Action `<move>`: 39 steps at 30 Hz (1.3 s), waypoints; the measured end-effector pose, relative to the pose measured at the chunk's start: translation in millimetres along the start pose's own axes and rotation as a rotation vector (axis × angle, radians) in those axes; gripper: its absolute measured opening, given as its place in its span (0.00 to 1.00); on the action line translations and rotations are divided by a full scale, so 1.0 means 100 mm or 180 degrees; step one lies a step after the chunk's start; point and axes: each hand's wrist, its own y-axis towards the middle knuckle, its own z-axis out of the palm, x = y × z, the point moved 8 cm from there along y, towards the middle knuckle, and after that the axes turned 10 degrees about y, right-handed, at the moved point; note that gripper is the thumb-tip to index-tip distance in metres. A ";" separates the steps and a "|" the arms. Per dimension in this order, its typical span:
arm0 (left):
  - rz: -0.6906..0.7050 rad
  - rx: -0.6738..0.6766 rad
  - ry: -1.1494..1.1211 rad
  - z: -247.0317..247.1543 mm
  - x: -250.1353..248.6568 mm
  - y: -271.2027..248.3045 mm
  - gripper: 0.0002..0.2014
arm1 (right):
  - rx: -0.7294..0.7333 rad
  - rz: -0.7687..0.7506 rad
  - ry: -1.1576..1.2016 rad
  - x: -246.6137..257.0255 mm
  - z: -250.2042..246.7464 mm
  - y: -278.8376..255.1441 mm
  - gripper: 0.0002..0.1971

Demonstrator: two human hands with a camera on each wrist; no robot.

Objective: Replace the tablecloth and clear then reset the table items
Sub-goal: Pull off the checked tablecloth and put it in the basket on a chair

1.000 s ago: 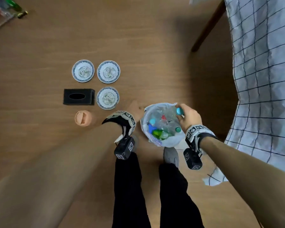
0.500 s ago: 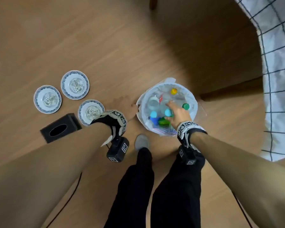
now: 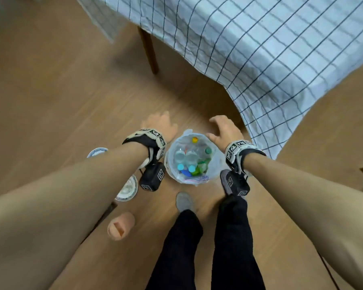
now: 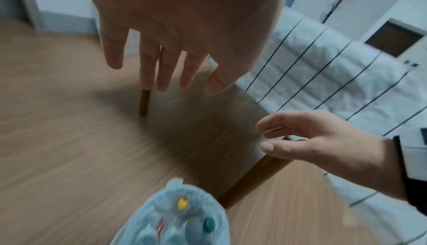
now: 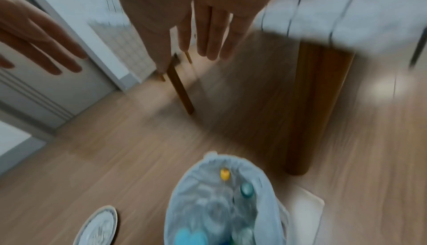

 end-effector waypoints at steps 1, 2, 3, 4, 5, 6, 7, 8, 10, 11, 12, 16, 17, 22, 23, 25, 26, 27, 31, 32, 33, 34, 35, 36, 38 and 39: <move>0.0070 -0.0133 0.0039 -0.28 -0.09 -0.04 0.24 | -0.0094 -0.0064 0.0042 0.13 -0.25 0.00 0.26; 0.0123 -0.0245 0.0057 -0.54 -0.19 -0.07 0.24 | -0.0163 -0.0112 0.0105 0.26 -0.50 -0.02 0.25; 0.0171 -0.0319 0.0069 -0.79 -0.29 -0.11 0.25 | -0.0209 -0.0137 0.0175 0.36 -0.73 -0.04 0.24; 0.0223 -0.0381 0.0077 -1.03 -0.42 -0.16 0.25 | -0.0269 -0.0200 0.0231 0.46 -0.98 -0.07 0.23; 0.0284 -0.0438 0.0088 -1.25 -0.55 -0.20 0.26 | -0.0341 -0.0277 0.0277 0.54 -1.21 -0.11 0.22; 0.0350 -0.0484 0.0109 -1.45 -0.70 -0.24 0.27 | -0.0419 -0.0348 0.0296 0.59 -1.45 -0.15 0.21; 0.0424 -0.0520 0.0128 -1.61 -0.85 -0.29 0.28 | -0.0475 -0.0385 0.0291 0.61 -1.67 -0.20 0.21; 0.0498 -0.0546 0.0129 -1.75 -1.00 -0.33 0.29 | -0.0505 -0.0383 0.0258 0.59 -1.88 -0.25 0.21; 0.0655 -0.0621 0.0084 -1.96 -1.33 -0.35 0.28 | -0.0558 -0.0354 0.0139 0.46 -2.26 -0.31 0.21; 0.0747 -0.0644 0.0066 -2.03 -1.49 -0.35 0.28 | -0.0598 -0.0332 0.0077 0.36 -2.44 -0.33 0.21; 0.0827 -0.0647 0.0078 -2.07 -1.65 -0.33 0.28 | -0.0636 -0.0293 0.0021 0.24 -2.62 -0.34 0.21; 0.1188 -0.0576 0.0400 -2.04 -2.25 -0.21 0.33 | -0.0656 -0.0095 -0.0054 -0.29 -3.10 -0.33 0.22; 0.1237 -0.0517 0.0426 -1.99 -2.38 -0.17 0.34 | -0.0646 -0.0050 -0.0060 -0.42 -3.17 -0.31 0.23; 0.1349 -0.0438 0.0750 -1.62 -2.78 -0.07 0.33 | -0.0194 -0.0096 -0.0075 -0.88 -3.18 -0.23 0.34; 0.1307 -0.0474 0.0832 -1.59 -2.81 -0.06 0.35 | -0.0083 -0.0153 -0.0109 -0.95 -3.15 -0.23 0.38; 0.1185 -0.0548 0.0973 -1.60 -2.87 -0.03 0.37 | 0.0036 -0.0256 -0.0207 -1.03 -3.13 -0.20 0.43; 0.1121 -0.0585 0.1029 -1.64 -2.89 -0.01 0.36 | 0.0062 -0.0315 -0.0326 -1.03 -3.15 -0.17 0.44; 0.1062 -0.0601 0.1070 -1.69 -2.92 0.01 0.35 | 0.0056 -0.0365 -0.0492 -1.01 -3.18 -0.13 0.43; 0.0987 -0.0476 0.1088 -1.85 -2.99 0.12 0.35 | 0.0179 -0.0376 -0.0993 -0.90 -3.34 0.11 0.38; 0.0995 -0.0432 0.1099 -1.87 -3.00 0.14 0.36 | 0.0230 -0.0378 -0.1015 -0.87 -3.36 0.17 0.37; 0.0997 -0.0401 0.1124 -1.88 -3.01 0.17 0.36 | 0.0284 -0.0391 -0.1015 -0.85 -3.37 0.23 0.37; 0.0998 -0.0392 0.1160 -1.89 -3.01 0.19 0.37 | 0.0342 -0.0412 -0.1014 -0.84 -3.38 0.28 0.38; 0.1013 -0.0396 0.1204 -1.89 -3.02 0.21 0.37 | 0.0415 -0.0428 -0.1012 -0.83 -3.38 0.33 0.38; 0.1041 -0.0390 0.1245 -1.90 -3.03 0.24 0.37 | 0.0501 -0.0454 -0.1021 -0.83 -3.38 0.37 0.37; 0.1151 -0.0342 0.1324 -1.90 -3.04 0.30 0.34 | 0.0699 -0.0549 -0.1104 -0.81 -3.36 0.43 0.33; 0.1226 -0.0305 0.1351 -1.90 -3.04 0.33 0.33 | 0.0781 -0.0639 -0.1174 -0.80 -3.35 0.45 0.30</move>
